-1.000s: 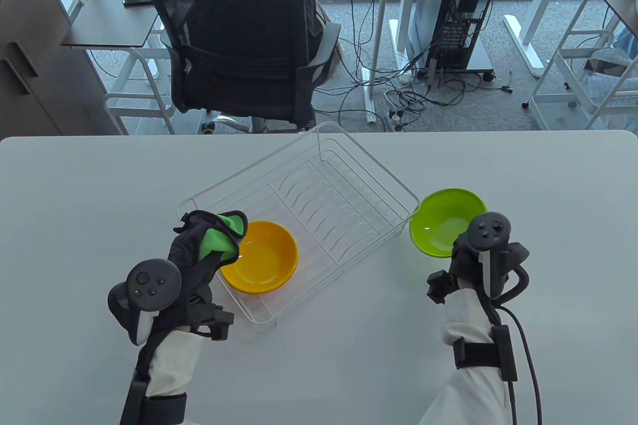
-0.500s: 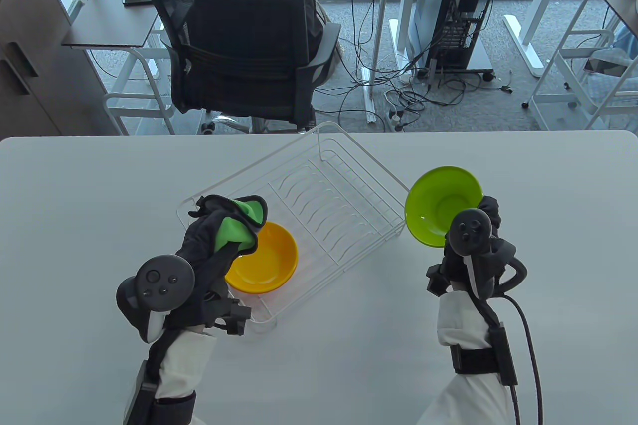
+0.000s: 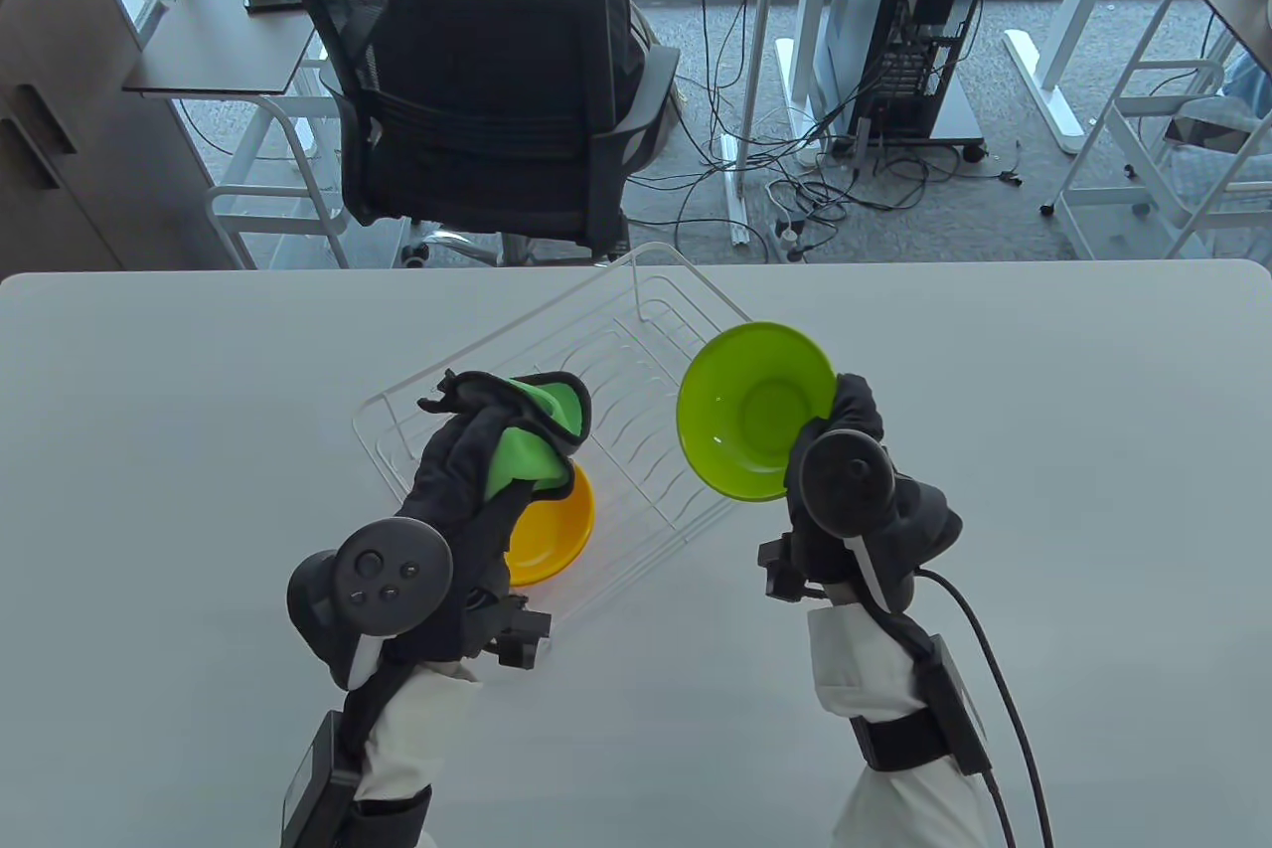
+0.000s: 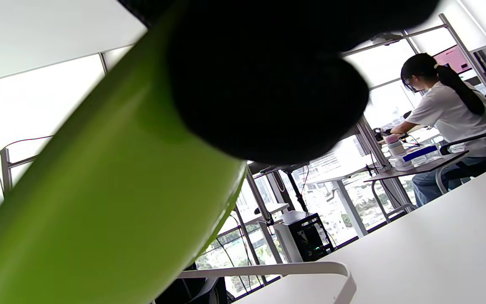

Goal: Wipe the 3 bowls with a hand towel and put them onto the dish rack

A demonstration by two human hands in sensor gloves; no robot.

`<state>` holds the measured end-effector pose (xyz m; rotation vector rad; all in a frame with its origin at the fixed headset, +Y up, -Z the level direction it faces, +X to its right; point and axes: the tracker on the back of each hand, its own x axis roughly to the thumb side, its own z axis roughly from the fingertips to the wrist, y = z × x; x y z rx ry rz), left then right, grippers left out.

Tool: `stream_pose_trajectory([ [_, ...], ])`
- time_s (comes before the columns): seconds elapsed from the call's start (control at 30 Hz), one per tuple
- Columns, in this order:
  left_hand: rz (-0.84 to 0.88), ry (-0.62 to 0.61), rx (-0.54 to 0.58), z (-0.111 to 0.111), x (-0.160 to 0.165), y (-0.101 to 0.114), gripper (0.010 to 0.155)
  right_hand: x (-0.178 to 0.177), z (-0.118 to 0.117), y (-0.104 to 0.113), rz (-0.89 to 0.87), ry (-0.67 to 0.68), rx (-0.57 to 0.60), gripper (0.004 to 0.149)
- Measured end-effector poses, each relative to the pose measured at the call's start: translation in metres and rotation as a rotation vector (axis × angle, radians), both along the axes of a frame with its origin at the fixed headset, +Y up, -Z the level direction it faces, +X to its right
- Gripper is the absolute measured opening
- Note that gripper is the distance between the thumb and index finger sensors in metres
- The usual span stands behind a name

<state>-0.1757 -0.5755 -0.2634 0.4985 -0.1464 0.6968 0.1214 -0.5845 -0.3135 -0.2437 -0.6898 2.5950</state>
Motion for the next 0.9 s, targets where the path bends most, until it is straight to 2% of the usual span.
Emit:
stream_pose_trajectory([
  [0.33,-0.125,-0.05,-0.058,-0.004,0.017,-0.021,0.054,-0.054,0.017,-0.002,0.032,0.205,-0.035,0.054],
  [0.67,-0.265,-0.061,-0.133,-0.009,0.031,-0.044,0.054,-0.102,0.047,-0.003,0.073,0.406,-0.037,0.054],
  [0.9,-0.201,-0.125,-0.126,-0.006,0.034,-0.044,0.056,-0.117,0.057,-0.007,0.072,0.478,-0.009,0.055],
])
